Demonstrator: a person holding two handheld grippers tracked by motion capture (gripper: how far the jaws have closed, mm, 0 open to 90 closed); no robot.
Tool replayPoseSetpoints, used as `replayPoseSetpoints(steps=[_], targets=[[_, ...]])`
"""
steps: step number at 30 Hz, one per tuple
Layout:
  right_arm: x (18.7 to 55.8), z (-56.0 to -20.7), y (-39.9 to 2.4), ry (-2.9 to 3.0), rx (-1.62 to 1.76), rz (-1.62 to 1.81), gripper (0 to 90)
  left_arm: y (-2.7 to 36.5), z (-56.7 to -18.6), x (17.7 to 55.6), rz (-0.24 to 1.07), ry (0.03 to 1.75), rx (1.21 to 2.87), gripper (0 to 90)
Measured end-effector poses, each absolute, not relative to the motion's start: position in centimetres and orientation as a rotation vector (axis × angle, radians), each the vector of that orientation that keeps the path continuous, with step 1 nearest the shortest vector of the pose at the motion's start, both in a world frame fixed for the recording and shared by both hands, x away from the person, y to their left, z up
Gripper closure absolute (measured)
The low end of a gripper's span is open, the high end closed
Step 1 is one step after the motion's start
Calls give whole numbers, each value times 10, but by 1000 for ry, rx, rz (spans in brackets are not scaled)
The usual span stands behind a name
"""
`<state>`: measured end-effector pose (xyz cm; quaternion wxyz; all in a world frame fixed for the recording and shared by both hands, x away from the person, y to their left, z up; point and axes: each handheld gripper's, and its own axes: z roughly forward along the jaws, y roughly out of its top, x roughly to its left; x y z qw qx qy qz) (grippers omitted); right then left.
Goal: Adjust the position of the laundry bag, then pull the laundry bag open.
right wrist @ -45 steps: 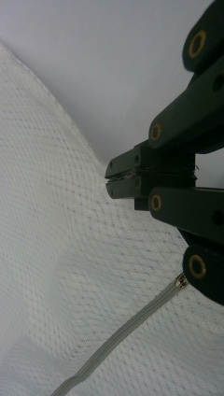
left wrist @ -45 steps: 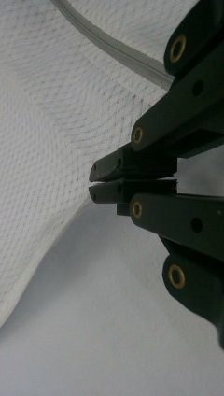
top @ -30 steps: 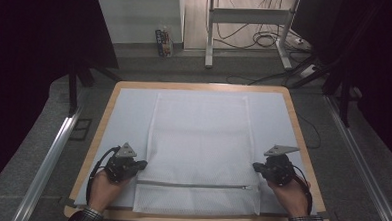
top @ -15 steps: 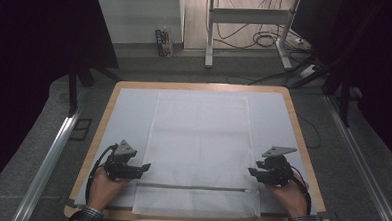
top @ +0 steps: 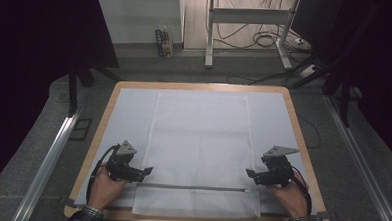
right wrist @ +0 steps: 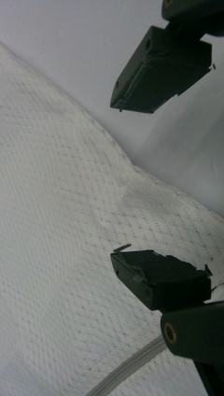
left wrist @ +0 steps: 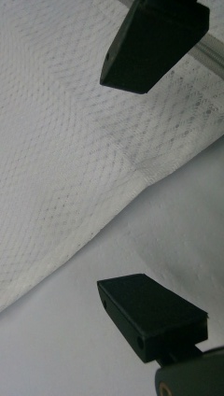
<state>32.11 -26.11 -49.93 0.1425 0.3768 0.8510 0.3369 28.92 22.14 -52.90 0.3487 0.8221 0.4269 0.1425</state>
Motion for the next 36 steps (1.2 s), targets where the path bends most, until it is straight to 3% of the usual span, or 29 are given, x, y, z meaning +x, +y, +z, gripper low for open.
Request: replayPoseSetpoints(steps=[13,19,25,31,32,36], targets=[[316,-496,-259,2445,1083,984,187,219,-530,289,377,1095,2147,54],[311,-495,-262,2446,1154,1037,109,217,-531,289,386,1072,2172,55],[302,-494,-264,2446,1133,1030,96,216,-532,289,390,1066,2190,55],[293,-489,-269,2442,1134,1005,216,216,-532,289,389,1069,2188,55],[288,-486,-272,2450,1121,1005,295,216,-531,289,390,1069,2188,56],[277,-482,-278,2464,1116,1013,421,215,-531,289,391,1068,2191,57]])
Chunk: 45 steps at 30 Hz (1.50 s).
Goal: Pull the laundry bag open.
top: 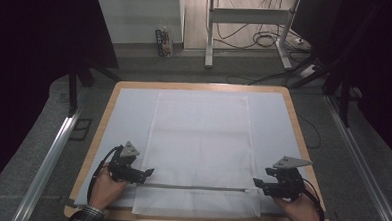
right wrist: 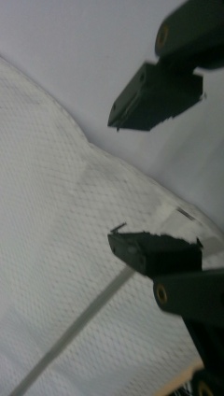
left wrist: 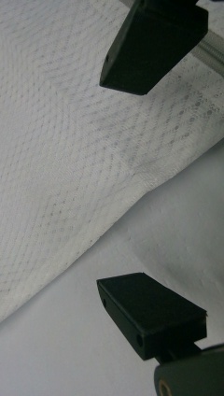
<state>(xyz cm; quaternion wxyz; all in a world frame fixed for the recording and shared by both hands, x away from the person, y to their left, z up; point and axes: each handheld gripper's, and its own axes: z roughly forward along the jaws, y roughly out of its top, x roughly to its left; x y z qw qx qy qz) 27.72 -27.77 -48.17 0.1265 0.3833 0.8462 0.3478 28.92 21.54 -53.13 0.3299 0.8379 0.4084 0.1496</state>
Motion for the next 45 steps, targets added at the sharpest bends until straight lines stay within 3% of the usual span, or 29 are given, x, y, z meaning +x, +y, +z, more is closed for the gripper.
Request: replayPoseSetpoints(steps=[22,25,27,30,45], targets=[[244,-488,-276,2586,1020,992,565,179,-522,277,277,927,2173,54],[247,-493,-273,2595,1039,943,659,171,-522,274,263,893,2182,48],[246,-495,-272,2610,1019,911,795,167,-521,273,248,872,2181,48],[246,-494,-269,2625,991,904,877,160,-519,271,226,833,2178,54],[252,-460,-267,2461,974,1035,886,92,-518,250,39,580,2214,95]])
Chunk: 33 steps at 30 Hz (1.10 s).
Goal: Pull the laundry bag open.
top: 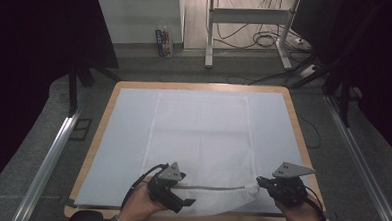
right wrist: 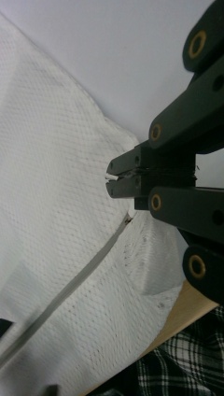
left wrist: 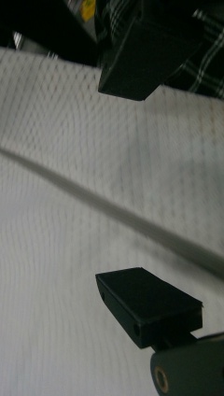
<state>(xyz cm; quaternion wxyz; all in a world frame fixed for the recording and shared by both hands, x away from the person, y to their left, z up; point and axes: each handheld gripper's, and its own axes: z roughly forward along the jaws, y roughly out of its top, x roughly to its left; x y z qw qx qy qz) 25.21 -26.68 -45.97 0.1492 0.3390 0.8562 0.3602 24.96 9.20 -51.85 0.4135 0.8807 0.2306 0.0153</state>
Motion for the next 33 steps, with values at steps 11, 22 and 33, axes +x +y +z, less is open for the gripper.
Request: replayPoseSetpoints(steps=[11,22,33], targets=[[255,-452,-266,2398,1000,1070,886,50,-523,235,-59,433,2241,125],[256,-452,-265,2406,1025,1101,883,29,-527,230,123,397,2323,551],[257,-462,-263,2487,1090,1075,659,33,-530,235,78,465,2251,868]])
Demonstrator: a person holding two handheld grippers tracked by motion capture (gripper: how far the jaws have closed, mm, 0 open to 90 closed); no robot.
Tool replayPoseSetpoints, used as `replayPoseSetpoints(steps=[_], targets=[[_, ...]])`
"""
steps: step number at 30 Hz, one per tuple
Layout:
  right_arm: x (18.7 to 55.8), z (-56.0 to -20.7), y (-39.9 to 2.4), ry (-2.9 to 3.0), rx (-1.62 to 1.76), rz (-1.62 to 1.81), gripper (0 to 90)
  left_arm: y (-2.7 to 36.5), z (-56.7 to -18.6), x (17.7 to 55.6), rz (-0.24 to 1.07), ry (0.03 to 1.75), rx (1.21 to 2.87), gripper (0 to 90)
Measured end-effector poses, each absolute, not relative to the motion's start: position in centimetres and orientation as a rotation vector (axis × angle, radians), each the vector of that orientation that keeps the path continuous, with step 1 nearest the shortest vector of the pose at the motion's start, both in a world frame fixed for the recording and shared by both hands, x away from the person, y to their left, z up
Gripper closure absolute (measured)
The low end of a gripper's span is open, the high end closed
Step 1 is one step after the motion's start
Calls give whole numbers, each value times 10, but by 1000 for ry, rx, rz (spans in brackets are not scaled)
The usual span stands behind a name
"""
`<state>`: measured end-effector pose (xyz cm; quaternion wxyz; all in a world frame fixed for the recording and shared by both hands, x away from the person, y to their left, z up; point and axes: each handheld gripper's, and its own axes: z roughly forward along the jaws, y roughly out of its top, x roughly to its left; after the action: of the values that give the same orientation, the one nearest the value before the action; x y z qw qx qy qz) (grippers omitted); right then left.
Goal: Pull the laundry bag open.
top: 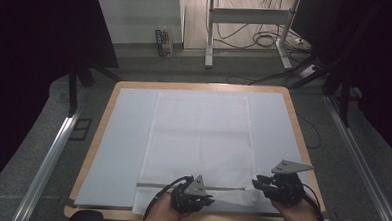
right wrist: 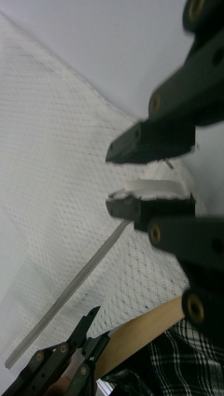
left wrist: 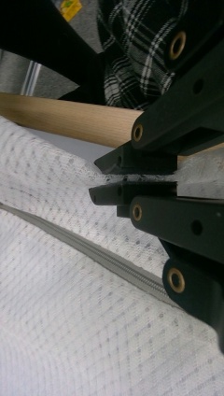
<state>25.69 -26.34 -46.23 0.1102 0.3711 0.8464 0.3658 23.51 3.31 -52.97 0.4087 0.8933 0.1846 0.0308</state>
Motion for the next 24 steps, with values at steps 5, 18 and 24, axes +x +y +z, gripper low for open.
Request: replayPoseSetpoints(steps=[5,18,24], targets=[[253,-466,-266,2487,1176,1066,421,37,-530,240,59,523,2200,869],[230,-466,-270,2545,1179,1108,229,41,-529,244,46,545,2191,863],[224,-471,-274,2569,1138,1107,241,44,-527,246,34,567,2169,863]])
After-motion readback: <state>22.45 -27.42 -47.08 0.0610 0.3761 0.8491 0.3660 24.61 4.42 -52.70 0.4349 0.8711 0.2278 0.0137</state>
